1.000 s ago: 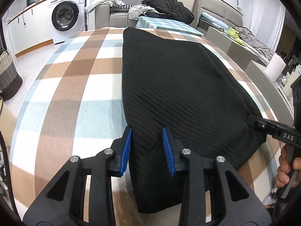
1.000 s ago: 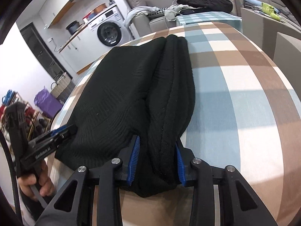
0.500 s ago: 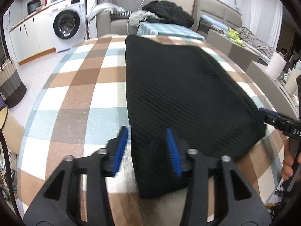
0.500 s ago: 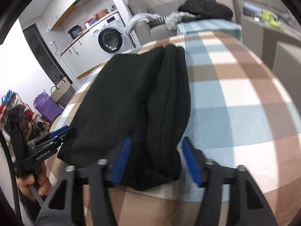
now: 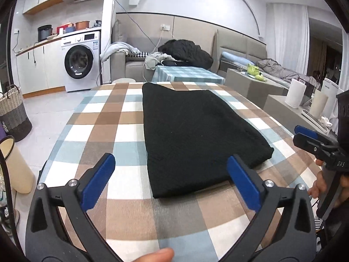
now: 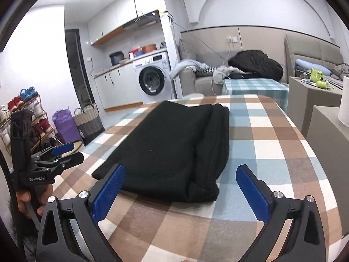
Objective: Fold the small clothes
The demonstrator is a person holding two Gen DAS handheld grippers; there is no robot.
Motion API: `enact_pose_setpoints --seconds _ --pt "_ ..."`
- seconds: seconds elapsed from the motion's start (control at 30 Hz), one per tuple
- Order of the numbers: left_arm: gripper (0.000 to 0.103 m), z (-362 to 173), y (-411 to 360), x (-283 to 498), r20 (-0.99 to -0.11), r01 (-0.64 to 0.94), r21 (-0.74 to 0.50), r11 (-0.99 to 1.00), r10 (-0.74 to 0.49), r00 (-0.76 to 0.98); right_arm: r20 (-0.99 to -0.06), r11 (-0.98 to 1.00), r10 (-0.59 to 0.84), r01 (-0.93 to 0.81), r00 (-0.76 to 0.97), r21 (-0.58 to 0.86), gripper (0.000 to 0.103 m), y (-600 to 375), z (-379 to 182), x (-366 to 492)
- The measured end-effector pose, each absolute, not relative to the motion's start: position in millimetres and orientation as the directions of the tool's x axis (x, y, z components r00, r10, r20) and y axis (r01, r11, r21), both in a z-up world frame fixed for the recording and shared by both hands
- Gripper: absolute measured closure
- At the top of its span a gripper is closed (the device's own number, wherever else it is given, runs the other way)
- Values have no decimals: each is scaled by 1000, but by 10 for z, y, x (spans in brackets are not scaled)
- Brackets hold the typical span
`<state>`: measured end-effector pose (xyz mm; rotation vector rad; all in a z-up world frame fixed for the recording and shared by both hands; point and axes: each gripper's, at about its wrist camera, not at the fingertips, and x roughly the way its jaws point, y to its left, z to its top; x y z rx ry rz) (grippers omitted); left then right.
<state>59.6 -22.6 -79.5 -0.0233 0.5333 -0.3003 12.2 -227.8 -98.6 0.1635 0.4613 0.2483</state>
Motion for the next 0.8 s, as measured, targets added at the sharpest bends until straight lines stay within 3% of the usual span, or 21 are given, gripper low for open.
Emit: enact_pose_setpoints --seconds 0.17,0.8 --pt "1 -832 -136 431 -457 268 -135 954 -300 838 -384 953 283 -213 879 217 0 -2258 -1022 11" --pt "1 -1046 -137 479 -459 283 -128 950 -310 833 -377 944 305 -225 875 243 0 -2298 -1192 -24"
